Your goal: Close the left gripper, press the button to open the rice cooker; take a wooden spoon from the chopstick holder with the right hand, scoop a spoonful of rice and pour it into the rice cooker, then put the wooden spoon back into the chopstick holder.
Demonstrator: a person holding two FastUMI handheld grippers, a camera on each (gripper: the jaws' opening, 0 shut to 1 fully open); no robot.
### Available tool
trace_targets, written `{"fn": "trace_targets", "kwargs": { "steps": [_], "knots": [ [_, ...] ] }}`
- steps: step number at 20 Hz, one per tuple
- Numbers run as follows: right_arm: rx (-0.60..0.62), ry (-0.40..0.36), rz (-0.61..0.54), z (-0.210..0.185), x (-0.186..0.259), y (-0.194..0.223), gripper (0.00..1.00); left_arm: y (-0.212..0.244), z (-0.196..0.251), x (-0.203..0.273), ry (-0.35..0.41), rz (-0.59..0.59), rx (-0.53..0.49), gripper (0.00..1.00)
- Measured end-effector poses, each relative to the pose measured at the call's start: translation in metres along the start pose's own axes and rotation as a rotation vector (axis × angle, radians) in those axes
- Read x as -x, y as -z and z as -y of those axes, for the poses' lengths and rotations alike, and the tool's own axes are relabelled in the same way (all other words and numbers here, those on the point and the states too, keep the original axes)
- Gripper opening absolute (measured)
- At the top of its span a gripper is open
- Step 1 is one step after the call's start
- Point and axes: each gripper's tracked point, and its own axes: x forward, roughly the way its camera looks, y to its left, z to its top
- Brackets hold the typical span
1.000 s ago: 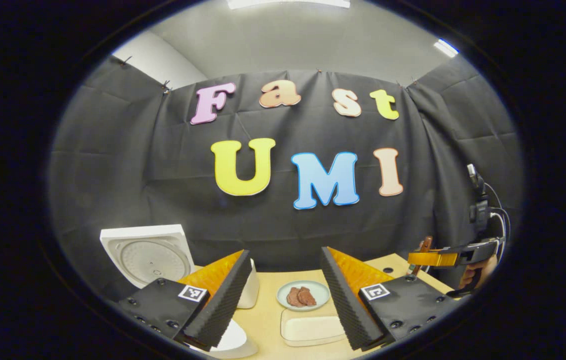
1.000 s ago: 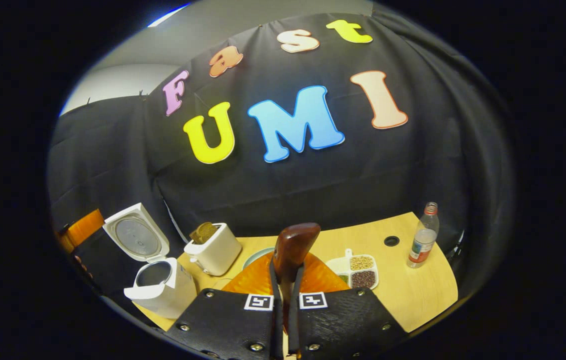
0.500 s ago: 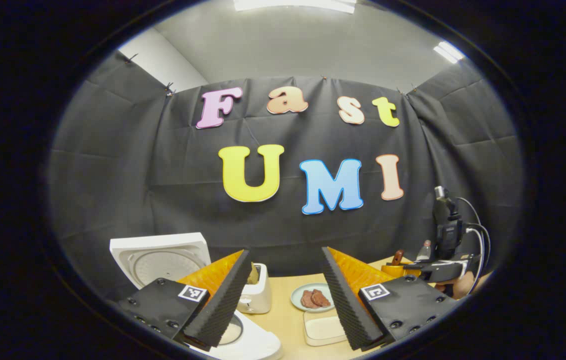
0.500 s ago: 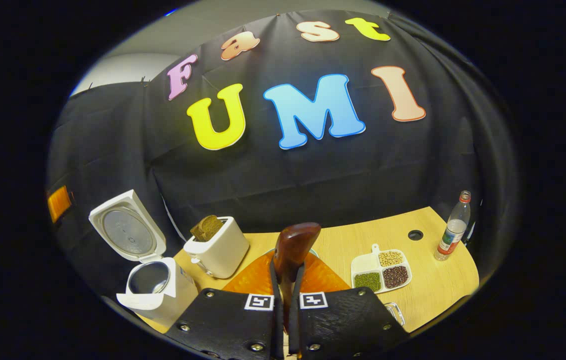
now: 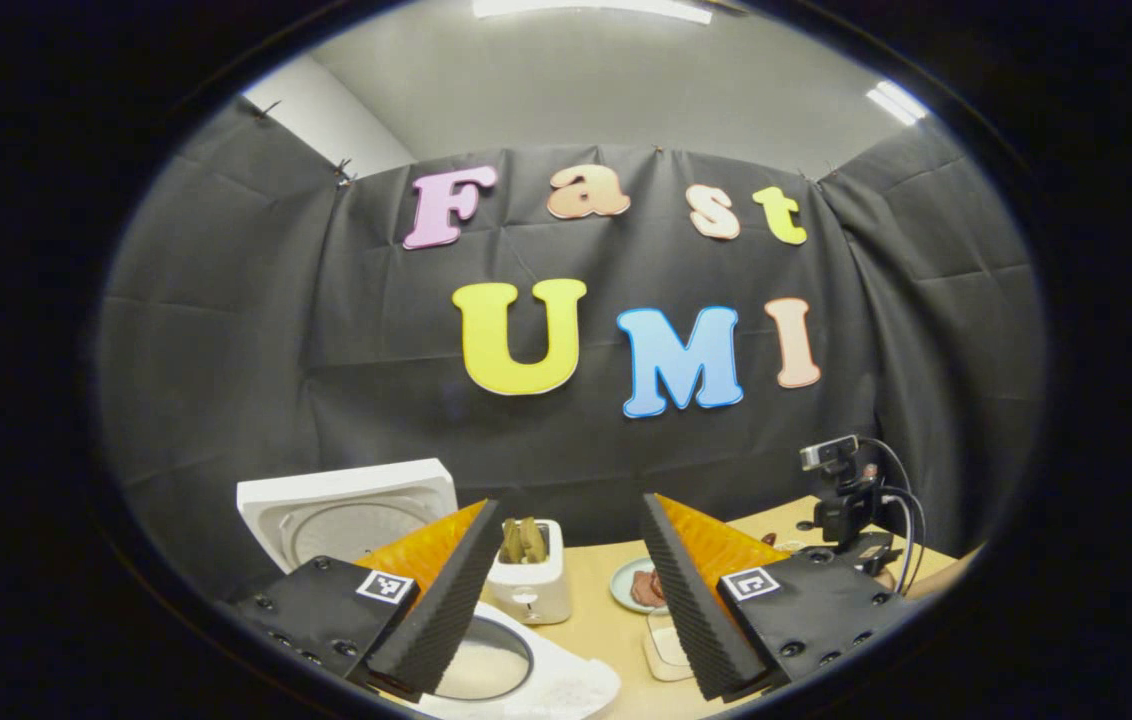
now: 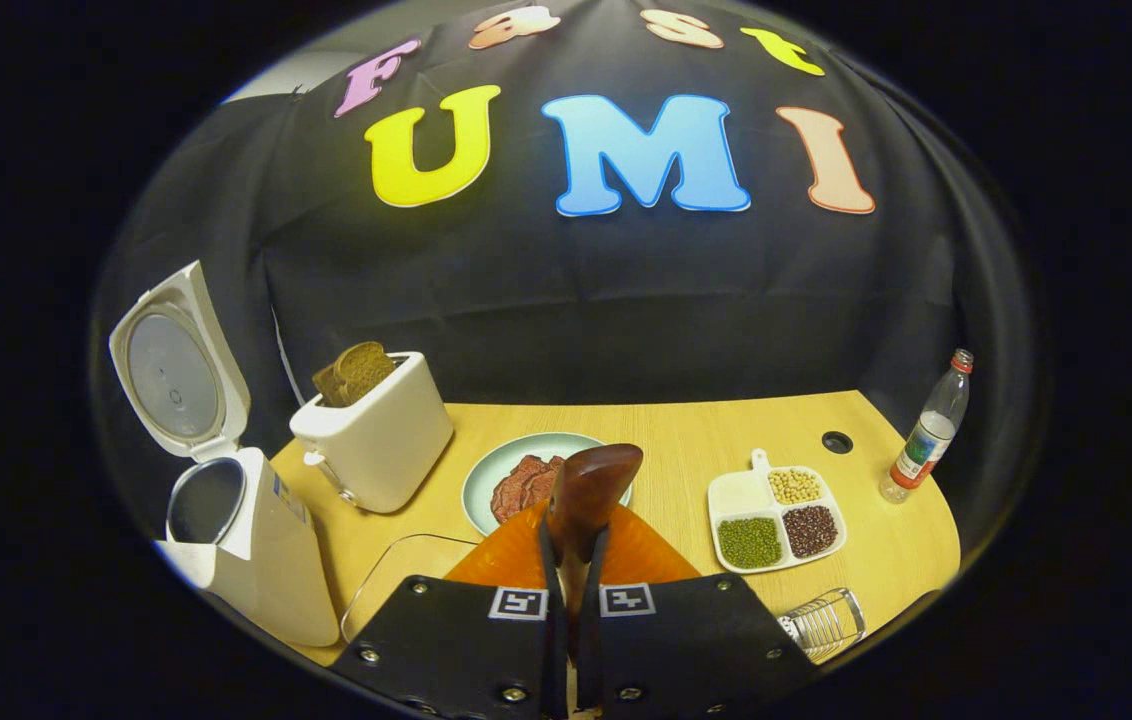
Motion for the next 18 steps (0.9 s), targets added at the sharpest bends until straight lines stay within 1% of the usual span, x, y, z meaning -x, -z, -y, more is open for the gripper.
{"fn": "trace_targets", "kwargs": {
  "steps": [2,4,5,7,9,11,15,16,18],
  "knots": [
    [0.053,0.007,-0.031,-0.010,-0.013,0.018,0.05,0.006,-0.011,0.000,-0.017,-0.009,0.014,0.96],
    [0.066,-0.011,-0.032,-0.027,-0.016,0.027,0.05,0.010,-0.022,0.000,-0.035,-0.017,0.019,0.96],
    [0.057,-0.031,-0.034,-0.037,-0.015,0.029,0.05,0.012,-0.026,0.000,-0.044,-0.020,0.020,0.96],
    [-0.018,-0.103,-0.046,-0.063,-0.009,0.034,0.05,0.016,-0.032,0.000,-0.057,-0.025,0.024,0.96],
    [-0.108,-0.162,-0.067,-0.079,-0.005,0.037,0.05,0.019,-0.034,0.000,-0.067,-0.031,0.026,0.96],
    [-0.237,-0.220,-0.106,-0.089,-0.003,0.042,0.05,0.020,-0.032,0.000,-0.069,-0.031,0.032,0.95],
    [-0.558,-0.277,-0.157,-0.074,-0.003,0.039,0.05,0.018,-0.026,0.001,-0.069,-0.025,0.025,0.95],
    [-0.616,-0.273,-0.168,-0.063,-0.003,0.042,0.05,0.017,-0.024,0.000,-0.068,-0.024,0.023,0.95],
    [-0.730,-0.279,-0.152,-0.045,-0.001,0.036,0.05,0.014,-0.020,0.000,-0.065,-0.020,0.019,0.95]
  ]
}}
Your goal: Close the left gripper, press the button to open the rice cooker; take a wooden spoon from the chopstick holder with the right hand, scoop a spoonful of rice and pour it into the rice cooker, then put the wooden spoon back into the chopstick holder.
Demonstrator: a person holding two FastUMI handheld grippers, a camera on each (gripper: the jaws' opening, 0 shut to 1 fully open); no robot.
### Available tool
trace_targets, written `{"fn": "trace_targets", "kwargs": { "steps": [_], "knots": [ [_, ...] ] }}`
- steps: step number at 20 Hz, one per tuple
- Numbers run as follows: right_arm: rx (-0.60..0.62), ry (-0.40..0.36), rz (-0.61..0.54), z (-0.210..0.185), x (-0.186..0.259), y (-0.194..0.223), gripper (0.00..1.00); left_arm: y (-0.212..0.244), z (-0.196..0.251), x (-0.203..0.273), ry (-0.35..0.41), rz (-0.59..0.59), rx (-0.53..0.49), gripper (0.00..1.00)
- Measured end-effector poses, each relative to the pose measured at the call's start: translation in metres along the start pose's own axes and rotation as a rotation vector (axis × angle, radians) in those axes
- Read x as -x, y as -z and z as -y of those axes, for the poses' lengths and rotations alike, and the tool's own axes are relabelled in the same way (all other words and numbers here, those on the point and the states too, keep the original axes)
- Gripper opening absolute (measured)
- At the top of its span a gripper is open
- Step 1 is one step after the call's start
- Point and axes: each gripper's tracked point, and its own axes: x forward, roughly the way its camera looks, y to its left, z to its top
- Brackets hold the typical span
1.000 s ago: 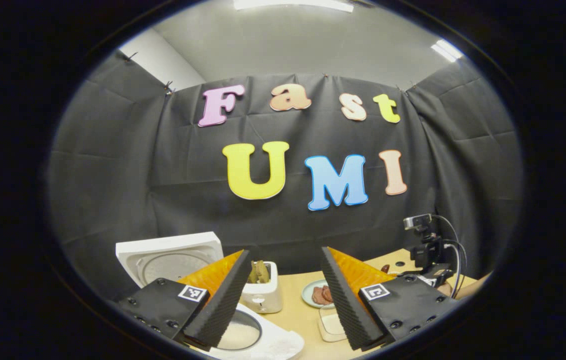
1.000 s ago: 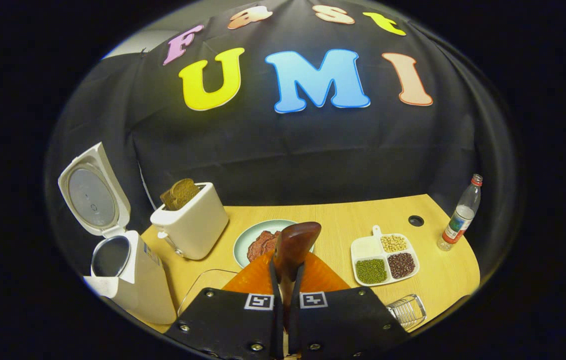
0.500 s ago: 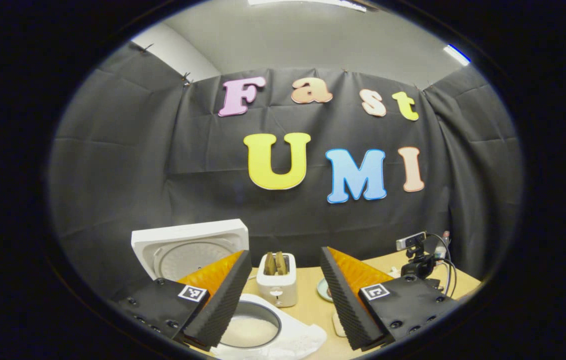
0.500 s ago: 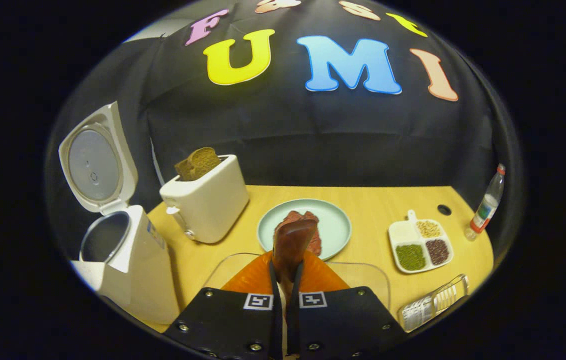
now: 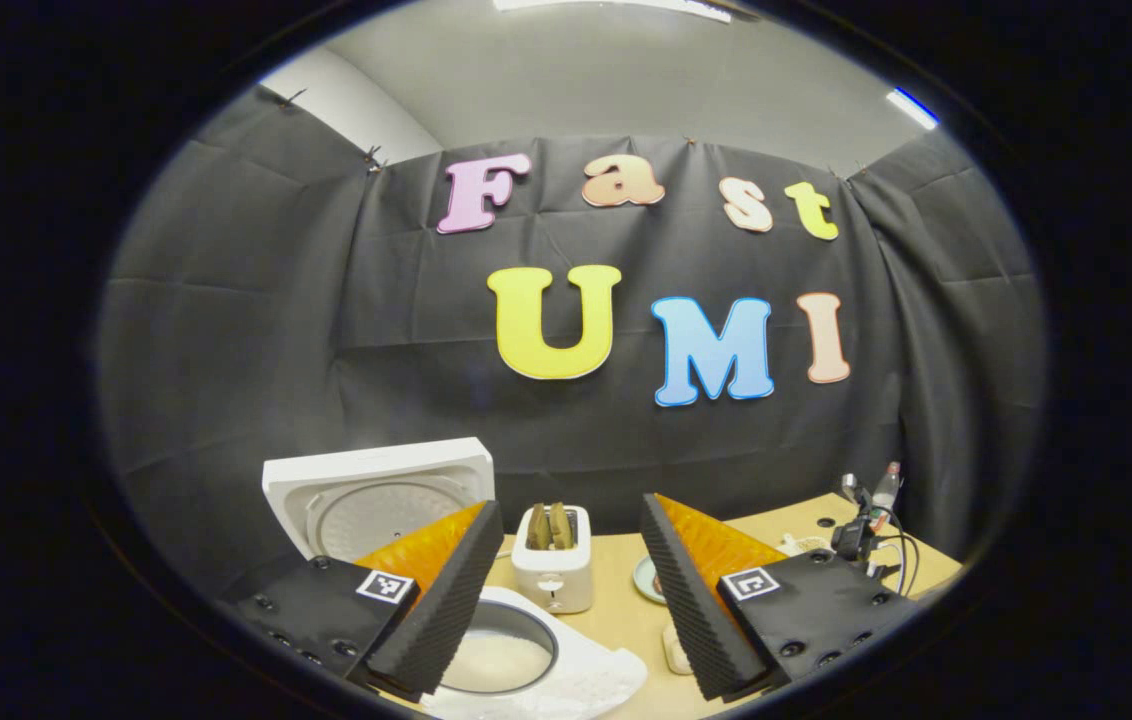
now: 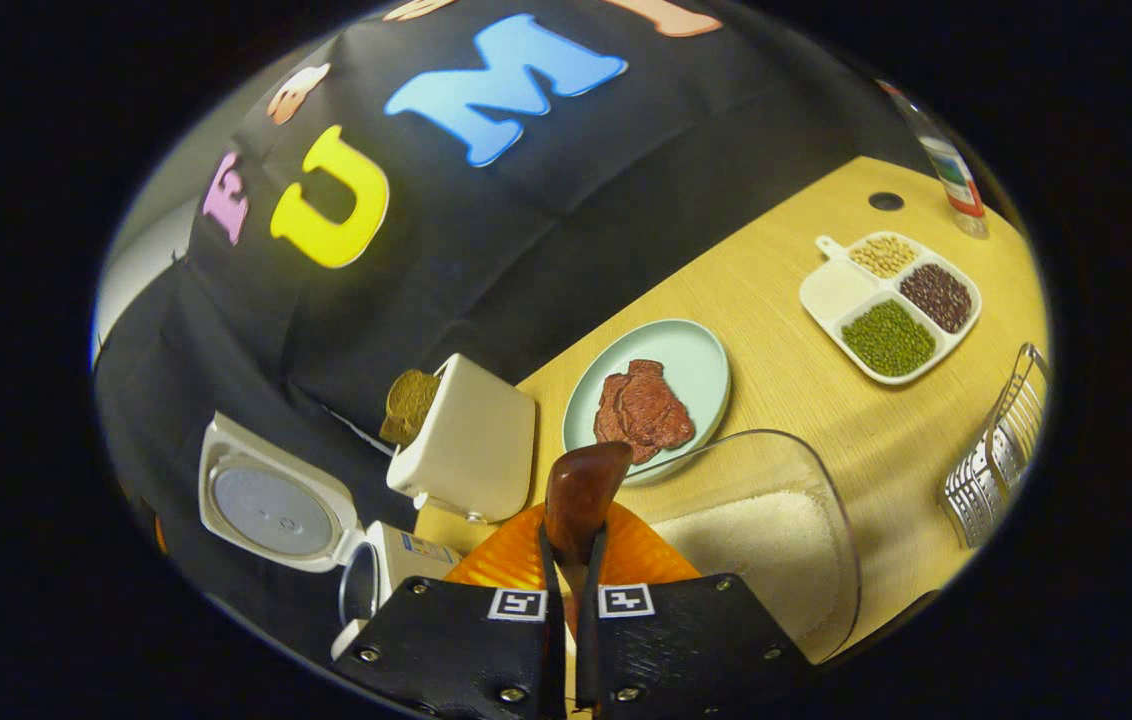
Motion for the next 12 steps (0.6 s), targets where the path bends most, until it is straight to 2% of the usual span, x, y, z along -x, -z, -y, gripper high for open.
{"fn": "trace_targets", "kwargs": {
  "steps": [5,12],
  "knots": [
    [-0.113,-0.094,0.058,-0.013,0.031,-0.038,0.05,-0.007,0.013,-0.005,0.015,0.018,0.006,0.96],
    [-0.134,-0.155,0.109,-0.050,0.072,-0.086,0.04,-0.003,0.021,-0.011,0.026,0.028,0.014,0.97]
  ]
}}
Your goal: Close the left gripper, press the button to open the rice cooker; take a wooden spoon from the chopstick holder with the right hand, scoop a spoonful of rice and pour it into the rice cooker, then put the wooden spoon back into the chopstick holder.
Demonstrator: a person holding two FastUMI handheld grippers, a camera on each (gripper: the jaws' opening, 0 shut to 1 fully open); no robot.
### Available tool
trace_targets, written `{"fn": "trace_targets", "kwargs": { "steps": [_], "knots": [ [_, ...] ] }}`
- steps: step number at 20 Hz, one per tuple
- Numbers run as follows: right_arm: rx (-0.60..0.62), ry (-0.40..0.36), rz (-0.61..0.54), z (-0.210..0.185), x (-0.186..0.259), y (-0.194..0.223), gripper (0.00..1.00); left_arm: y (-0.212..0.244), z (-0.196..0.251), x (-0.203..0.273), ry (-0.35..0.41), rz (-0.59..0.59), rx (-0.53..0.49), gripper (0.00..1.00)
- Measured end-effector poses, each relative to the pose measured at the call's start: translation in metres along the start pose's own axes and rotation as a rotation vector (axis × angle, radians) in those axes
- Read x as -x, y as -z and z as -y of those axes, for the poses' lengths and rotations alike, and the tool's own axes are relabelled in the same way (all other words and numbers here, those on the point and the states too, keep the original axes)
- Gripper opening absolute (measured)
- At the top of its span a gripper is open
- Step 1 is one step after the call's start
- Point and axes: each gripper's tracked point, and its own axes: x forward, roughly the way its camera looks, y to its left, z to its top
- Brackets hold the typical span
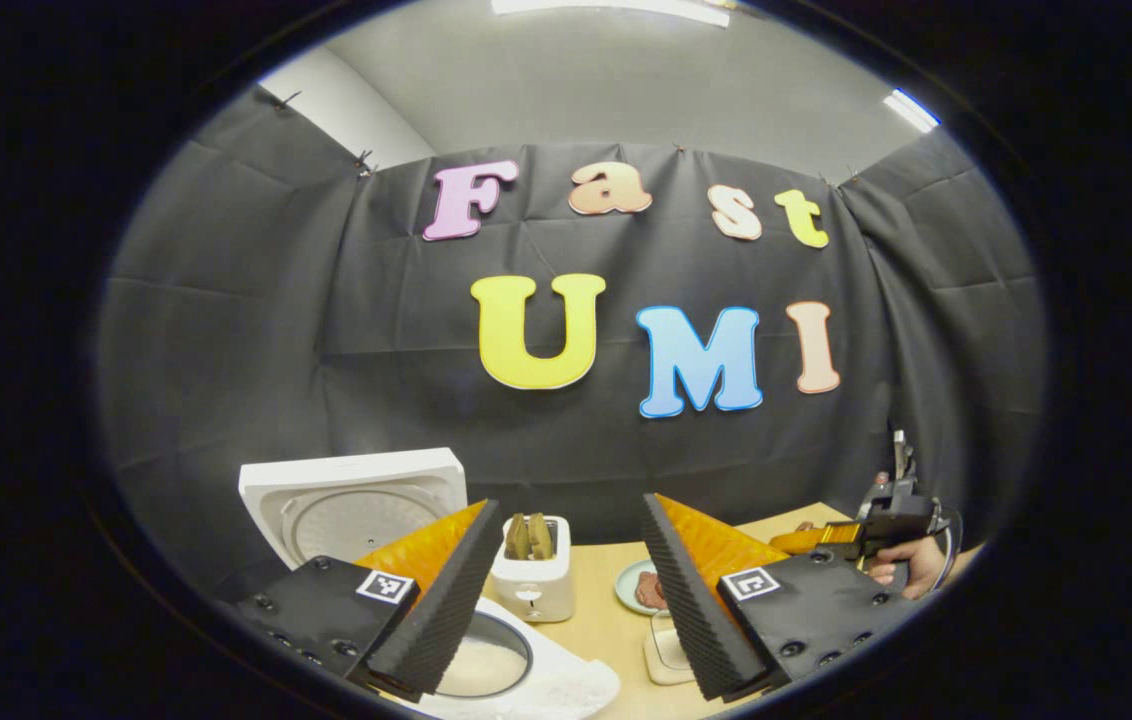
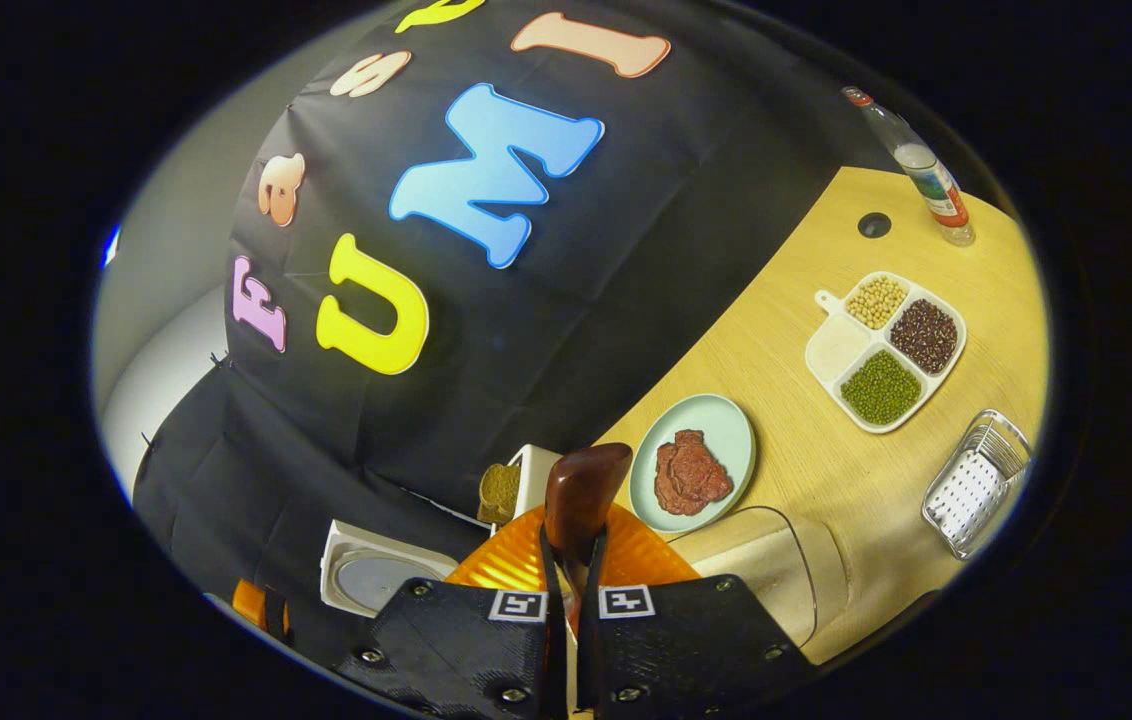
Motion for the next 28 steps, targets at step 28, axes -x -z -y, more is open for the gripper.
{"fn": "trace_targets", "kwargs": {
  "steps": [28],
  "knots": [
    [-0.139,-0.218,-0.217,-0.165,-0.092,0.107,0.04,0.006,-0.113,0.034,-0.151,0.037,0.017,0.95]
  ]
}}
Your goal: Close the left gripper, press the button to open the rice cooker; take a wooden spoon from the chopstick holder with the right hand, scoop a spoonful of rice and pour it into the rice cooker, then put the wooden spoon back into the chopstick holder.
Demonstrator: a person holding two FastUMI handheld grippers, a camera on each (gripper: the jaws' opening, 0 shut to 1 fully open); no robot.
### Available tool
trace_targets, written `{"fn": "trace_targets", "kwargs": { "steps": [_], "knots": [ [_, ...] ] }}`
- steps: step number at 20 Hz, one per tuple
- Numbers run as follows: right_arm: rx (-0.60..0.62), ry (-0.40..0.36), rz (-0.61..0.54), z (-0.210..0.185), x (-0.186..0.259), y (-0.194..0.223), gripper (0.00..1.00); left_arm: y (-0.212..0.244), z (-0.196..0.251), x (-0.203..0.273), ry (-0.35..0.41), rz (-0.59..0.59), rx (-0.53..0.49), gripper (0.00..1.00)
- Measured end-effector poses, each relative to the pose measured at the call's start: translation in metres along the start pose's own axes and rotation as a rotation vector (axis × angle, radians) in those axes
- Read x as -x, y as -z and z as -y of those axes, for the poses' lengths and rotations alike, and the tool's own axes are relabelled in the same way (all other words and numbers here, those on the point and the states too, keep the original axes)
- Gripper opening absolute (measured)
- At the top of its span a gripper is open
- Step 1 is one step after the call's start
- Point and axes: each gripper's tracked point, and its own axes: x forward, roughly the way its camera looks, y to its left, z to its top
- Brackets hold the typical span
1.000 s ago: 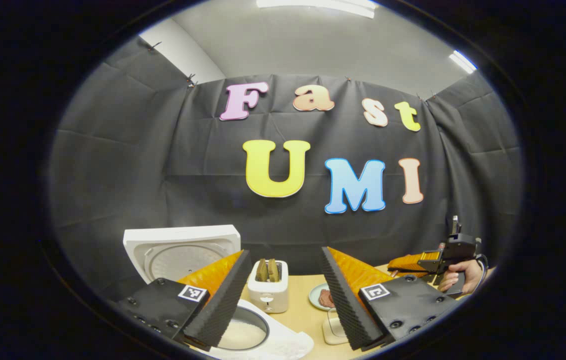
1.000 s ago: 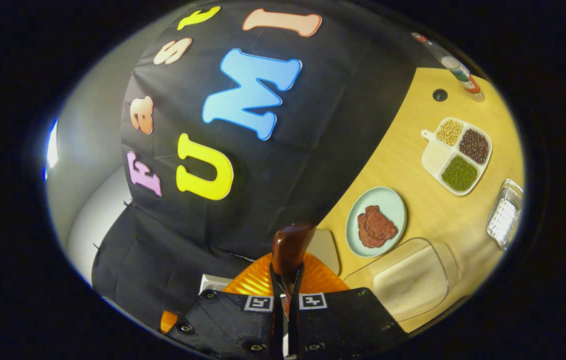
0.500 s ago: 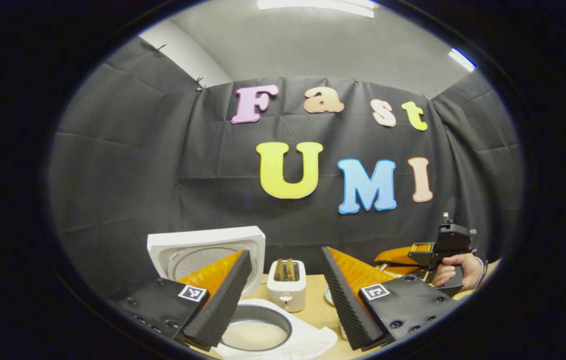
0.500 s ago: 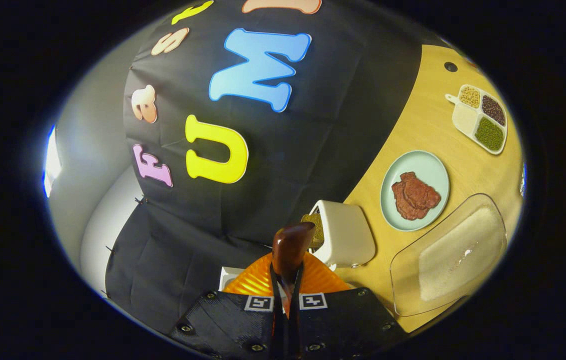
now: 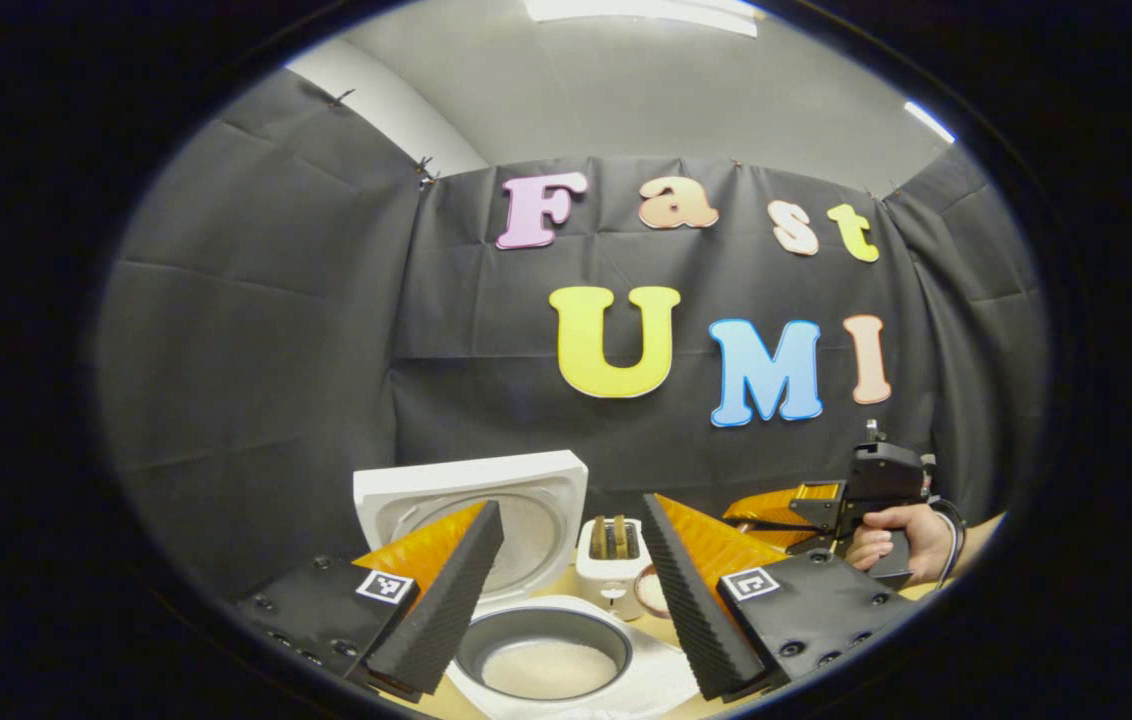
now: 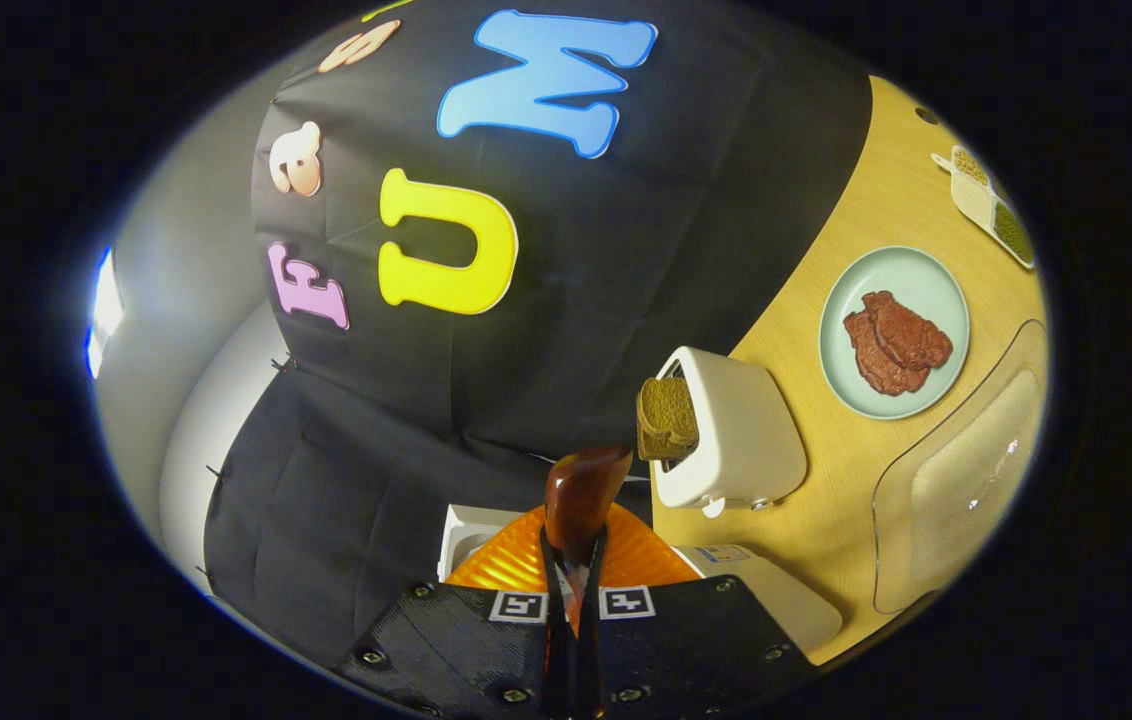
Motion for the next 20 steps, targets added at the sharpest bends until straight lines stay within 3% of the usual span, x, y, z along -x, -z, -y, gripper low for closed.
{"fn": "trace_targets", "kwargs": {
  "steps": [4,9,15,20],
  "knots": [
    [0.122,0.014,-0.052,-0.009,-0.022,0.032,0.05,0.001,-0.013,0.008,-0.028,0.002,0.006,0.95],
    [0.179,0.022,-0.103,-0.013,-0.043,0.062,0.04,0.005,-0.030,0.014,-0.063,0.001,0.012,0.96],
    [0.266,0.052,-0.142,-0.006,-0.056,0.085,0.04,0.009,-0.044,0.021,-0.085,0.002,0.012,0.95],
    [0.411,0.072,-0.149,-0.005,-0.066,0.099,0.05,0.016,-0.049,0.027,-0.099,-0.002,0.028,0.96]
  ]
}}
